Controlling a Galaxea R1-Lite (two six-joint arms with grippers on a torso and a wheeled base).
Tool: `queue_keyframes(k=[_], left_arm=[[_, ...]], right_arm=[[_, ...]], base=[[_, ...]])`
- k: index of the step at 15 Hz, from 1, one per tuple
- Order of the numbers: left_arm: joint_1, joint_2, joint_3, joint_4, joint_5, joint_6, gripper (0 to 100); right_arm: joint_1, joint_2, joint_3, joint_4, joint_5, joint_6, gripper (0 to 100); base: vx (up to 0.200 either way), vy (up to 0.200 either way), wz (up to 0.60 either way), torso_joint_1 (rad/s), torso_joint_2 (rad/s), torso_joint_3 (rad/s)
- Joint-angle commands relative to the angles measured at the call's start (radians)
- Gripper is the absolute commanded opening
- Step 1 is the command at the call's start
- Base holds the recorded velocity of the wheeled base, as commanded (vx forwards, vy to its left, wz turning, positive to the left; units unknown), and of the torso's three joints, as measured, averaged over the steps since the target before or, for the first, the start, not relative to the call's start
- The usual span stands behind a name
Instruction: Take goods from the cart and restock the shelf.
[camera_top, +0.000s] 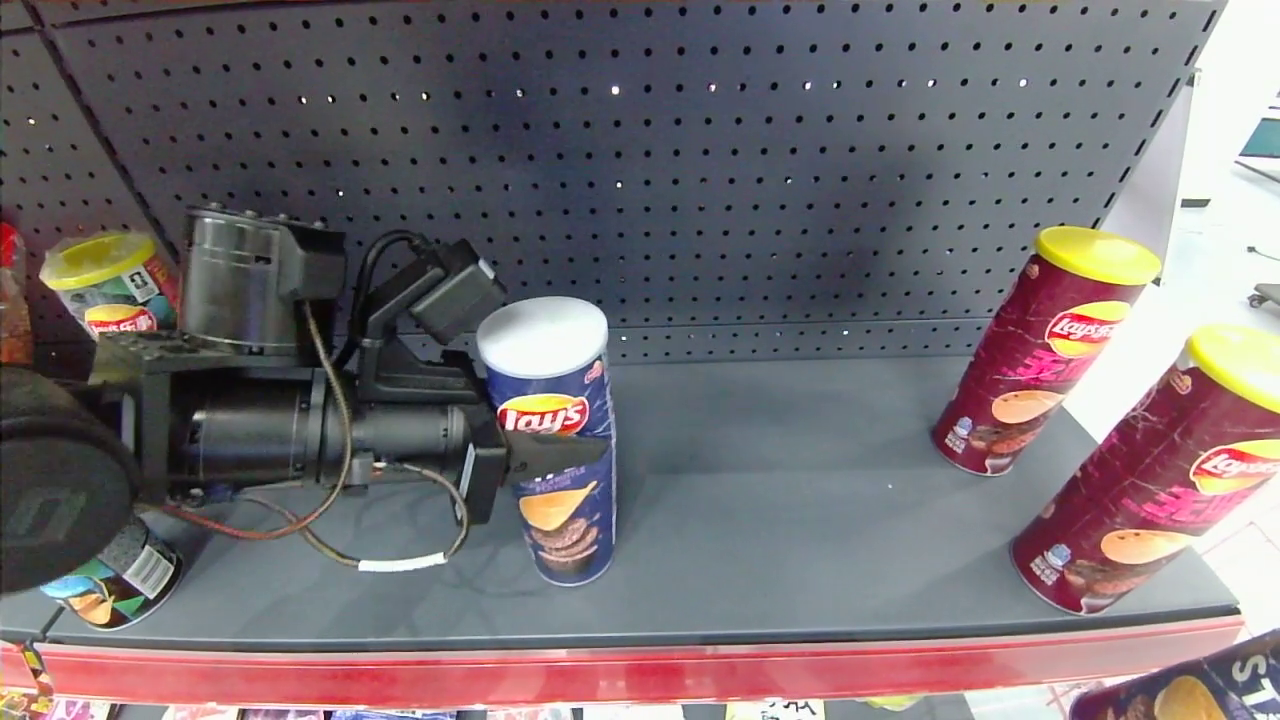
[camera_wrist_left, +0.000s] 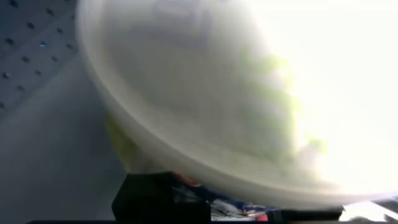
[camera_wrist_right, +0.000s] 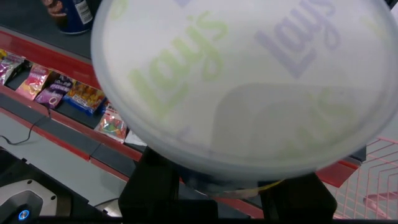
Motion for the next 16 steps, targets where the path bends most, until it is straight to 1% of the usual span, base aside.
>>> queue_keyframes(k=[1, 2, 8, 16], left_arm=[[-0.019, -0.078, 0.056, -0.003, 0.010, 0.000, 0], [-0.027, -0.094, 0.087, -0.003, 0.016, 0.000, 0], [-0.050, -0.104, 0.131, -0.004, 0.030, -0.002, 0], [-0.061, -0.106, 0.133, -0.003, 0.030, -0.003, 0]], right_arm=[[0.001, 0.002, 0.000, 0.000, 0.000, 0.000, 0], [0.001, 0.002, -0.002, -0.001, 0.000, 0.000, 0], [0.001, 0.002, -0.009, 0.000, 0.000, 0.000, 0], [0.001, 0.010, -0.009, 0.000, 0.000, 0.000, 0]], base=[[0.000, 0.000, 0.00, 0.000, 0.00, 0.000], [0.000, 0.000, 0.00, 0.000, 0.00, 0.000], [0.000, 0.000, 0.00, 0.000, 0.00, 0.000], [0.000, 0.000, 0.00, 0.000, 0.00, 0.000]])
